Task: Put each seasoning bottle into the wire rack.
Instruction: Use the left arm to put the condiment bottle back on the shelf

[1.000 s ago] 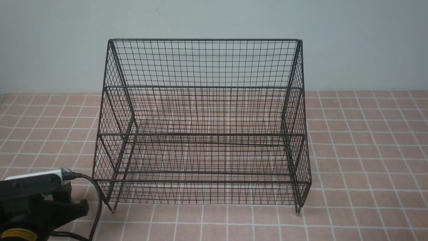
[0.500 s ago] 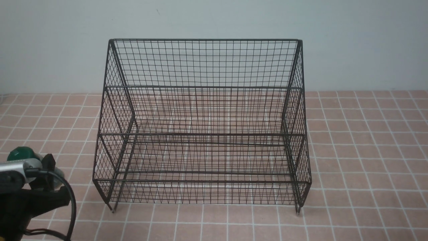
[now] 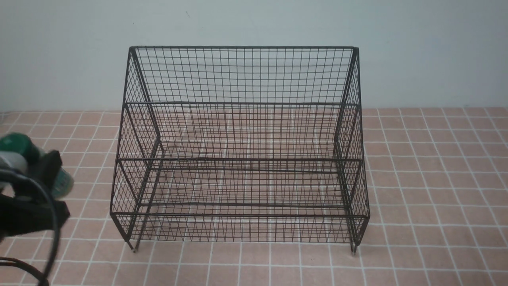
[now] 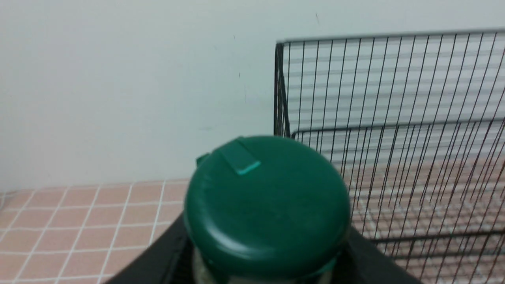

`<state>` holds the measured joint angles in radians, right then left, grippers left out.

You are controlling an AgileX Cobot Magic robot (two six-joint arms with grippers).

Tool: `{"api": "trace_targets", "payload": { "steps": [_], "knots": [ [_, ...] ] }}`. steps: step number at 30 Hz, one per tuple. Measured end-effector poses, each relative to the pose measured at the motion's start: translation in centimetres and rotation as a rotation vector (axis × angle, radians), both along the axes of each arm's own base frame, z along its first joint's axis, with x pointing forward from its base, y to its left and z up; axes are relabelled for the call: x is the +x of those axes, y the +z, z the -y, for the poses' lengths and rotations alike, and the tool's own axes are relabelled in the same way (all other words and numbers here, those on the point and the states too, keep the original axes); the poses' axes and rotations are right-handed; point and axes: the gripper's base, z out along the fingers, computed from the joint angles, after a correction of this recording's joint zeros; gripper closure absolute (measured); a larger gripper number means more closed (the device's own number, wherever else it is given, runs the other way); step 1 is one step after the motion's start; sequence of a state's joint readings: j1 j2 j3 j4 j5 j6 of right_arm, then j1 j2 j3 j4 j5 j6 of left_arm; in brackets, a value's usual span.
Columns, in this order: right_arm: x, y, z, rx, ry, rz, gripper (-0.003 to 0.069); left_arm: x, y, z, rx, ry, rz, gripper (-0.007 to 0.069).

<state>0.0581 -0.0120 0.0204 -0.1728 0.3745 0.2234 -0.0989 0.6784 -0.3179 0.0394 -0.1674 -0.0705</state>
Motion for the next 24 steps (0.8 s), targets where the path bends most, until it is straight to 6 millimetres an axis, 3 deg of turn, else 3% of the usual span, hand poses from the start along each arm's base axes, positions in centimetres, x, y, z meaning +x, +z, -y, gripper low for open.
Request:
{"api": "trace_targets", "payload": {
  "steps": [7, 14, 24],
  "knots": [
    [0.0, 0.0, 0.0, 0.0, 0.0, 0.0, 0.0674, -0.7, 2.1, 1.6, -0.107, -0.117, 0.044, 0.0295],
    [0.0, 0.0, 0.0, 0.0, 0.0, 0.0, 0.0674, -1.5, 3.6, 4.3, 0.035, -0.321, -0.016, 0.0295],
    [0.0, 0.0, 0.0, 0.0, 0.0, 0.0, 0.0674, -2.0, 7.2, 4.5, 0.023, -0.328, -0.111, 0.0295]
  ]
}}
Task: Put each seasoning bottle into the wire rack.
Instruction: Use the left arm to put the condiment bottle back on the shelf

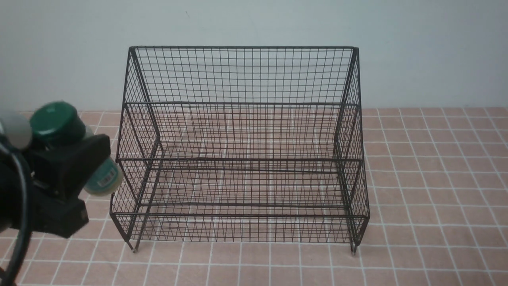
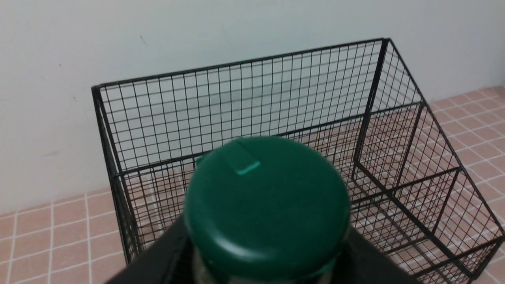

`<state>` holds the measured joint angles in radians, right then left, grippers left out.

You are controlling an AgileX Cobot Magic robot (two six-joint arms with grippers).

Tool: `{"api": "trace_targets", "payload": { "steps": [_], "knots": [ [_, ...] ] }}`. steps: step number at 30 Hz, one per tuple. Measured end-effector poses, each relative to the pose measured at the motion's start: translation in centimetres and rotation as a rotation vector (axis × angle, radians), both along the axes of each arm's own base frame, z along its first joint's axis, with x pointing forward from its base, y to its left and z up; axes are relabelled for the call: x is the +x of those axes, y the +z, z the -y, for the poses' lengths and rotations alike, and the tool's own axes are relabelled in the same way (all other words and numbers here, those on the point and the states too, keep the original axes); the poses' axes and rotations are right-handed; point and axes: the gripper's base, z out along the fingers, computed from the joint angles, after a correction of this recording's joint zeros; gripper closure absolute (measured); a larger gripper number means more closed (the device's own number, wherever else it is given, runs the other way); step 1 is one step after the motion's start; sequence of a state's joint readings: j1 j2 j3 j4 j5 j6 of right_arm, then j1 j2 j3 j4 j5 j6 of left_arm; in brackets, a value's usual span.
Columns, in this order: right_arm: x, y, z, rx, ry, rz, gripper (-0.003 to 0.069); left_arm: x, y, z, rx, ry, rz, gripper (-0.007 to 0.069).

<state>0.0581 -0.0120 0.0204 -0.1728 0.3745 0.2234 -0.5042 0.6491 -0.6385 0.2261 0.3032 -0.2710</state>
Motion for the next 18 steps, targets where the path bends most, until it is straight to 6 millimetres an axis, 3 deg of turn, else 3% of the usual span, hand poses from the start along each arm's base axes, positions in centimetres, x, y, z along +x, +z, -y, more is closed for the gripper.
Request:
{"api": "trace_targets", "payload": {
  "steps": [4, 8, 18],
  "knots": [
    [0.0, 0.0, 0.0, 0.0, 0.0, 0.0, 0.0674, 1.3, -0.9, 0.7, 0.03, 0.001, -0.067, 0.0295],
    [0.0, 0.0, 0.0, 0.0, 0.0, 0.0, 0.0674, 4.0, -2.9, 2.3, 0.072, -0.01, -0.148, 0.0295],
    [0.0, 0.0, 0.0, 0.0, 0.0, 0.0, 0.0674, 9.1, -6.5, 5.9, 0.079, -0.085, -0.135, 0.0295]
  ]
}}
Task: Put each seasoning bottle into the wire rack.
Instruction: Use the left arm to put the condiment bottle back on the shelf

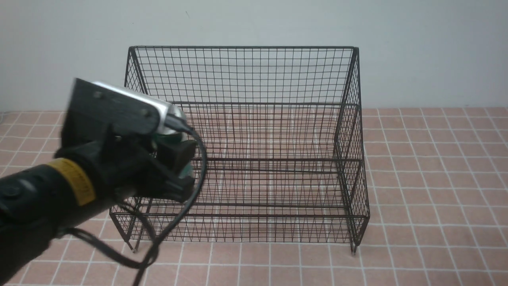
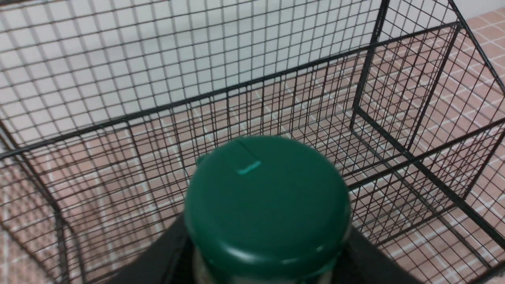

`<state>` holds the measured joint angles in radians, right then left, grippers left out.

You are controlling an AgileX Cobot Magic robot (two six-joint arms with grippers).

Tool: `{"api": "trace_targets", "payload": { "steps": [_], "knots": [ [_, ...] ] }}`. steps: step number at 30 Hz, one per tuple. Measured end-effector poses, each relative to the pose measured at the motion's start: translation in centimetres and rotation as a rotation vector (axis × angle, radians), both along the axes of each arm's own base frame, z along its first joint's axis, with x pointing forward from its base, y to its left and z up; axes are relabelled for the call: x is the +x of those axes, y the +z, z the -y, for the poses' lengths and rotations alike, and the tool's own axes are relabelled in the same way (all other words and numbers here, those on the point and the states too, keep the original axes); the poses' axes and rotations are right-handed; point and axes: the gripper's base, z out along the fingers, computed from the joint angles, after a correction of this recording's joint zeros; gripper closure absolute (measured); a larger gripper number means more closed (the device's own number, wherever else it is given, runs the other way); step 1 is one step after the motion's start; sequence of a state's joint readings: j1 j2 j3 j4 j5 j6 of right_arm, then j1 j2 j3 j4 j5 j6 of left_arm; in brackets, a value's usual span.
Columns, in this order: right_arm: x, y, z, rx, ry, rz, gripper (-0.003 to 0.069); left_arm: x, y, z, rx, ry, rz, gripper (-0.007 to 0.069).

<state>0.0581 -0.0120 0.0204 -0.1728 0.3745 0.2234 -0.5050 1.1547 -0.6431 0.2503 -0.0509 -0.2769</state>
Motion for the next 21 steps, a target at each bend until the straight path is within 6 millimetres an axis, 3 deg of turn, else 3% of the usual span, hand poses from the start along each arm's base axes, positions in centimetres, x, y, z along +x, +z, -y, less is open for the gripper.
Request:
{"api": "trace_targets", "payload": {
  "steps": [13, 21],
  "knots": [
    [0.0, 0.0, 0.0, 0.0, 0.0, 0.0, 0.0674, 2.4, -4.3, 1.5, 0.053, -0.013, -0.114, 0.0295],
    [0.0, 0.0, 0.0, 0.0, 0.0, 0.0, 0.0674, 2.9, -5.7, 1.7, 0.078, -0.013, -0.16, 0.0295]
  ]
}}
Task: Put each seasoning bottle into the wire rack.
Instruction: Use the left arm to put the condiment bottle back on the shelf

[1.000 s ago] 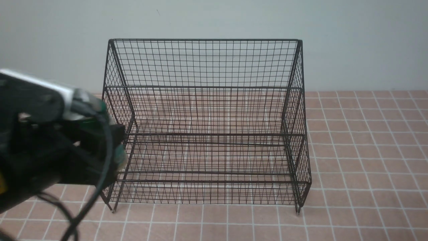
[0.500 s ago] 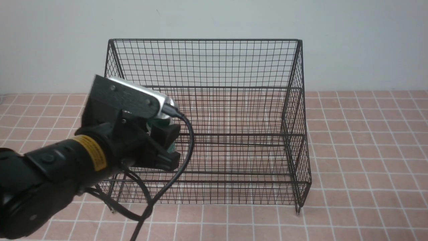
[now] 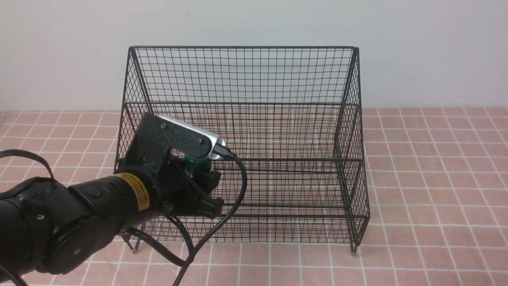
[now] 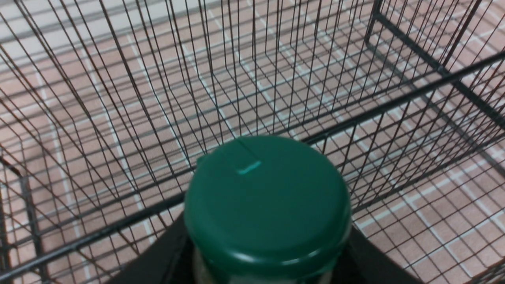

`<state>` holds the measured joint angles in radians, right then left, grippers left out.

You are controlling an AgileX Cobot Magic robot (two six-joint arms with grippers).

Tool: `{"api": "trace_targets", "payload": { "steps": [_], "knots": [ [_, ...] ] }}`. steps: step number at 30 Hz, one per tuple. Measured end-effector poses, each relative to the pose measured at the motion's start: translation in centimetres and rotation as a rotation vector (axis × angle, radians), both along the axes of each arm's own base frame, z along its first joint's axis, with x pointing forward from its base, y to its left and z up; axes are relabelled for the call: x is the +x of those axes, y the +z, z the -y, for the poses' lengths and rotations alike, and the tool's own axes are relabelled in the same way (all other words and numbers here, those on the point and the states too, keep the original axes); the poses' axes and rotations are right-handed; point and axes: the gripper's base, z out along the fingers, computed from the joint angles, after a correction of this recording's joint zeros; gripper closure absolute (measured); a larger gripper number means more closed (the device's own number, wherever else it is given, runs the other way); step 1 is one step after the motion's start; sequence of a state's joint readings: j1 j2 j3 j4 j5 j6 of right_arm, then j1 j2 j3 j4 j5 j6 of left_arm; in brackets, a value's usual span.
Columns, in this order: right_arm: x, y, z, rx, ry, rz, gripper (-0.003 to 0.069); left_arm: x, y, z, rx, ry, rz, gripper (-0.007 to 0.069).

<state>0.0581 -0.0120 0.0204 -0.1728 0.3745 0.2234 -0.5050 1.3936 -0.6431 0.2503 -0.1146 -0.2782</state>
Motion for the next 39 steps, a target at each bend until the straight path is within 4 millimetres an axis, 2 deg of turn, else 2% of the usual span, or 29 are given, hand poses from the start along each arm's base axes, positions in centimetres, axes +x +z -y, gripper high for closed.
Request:
{"api": "trace_targets", "payload": {
  "steps": [19, 23, 30, 39],
  "knots": [
    [0.0, 0.0, 0.0, 0.0, 0.0, 0.0, 0.0674, 0.7, -2.0, 0.3, 0.039, 0.002, -0.067, 0.0289],
    [0.0, 0.0, 0.0, 0.0, 0.0, 0.0, 0.0674, 0.8, -2.4, 0.4, 0.049, 0.003, -0.083, 0.027],
    [0.0, 0.0, 0.0, 0.0, 0.0, 0.0, 0.0674, 0.8, -2.5, 0.4, 0.05, 0.003, -0.086, 0.0186],
    [0.0, 0.0, 0.0, 0.0, 0.0, 0.0, 0.0674, 0.8, -2.4, 0.4, 0.045, 0.007, -0.088, 0.0155]
  ]
}}
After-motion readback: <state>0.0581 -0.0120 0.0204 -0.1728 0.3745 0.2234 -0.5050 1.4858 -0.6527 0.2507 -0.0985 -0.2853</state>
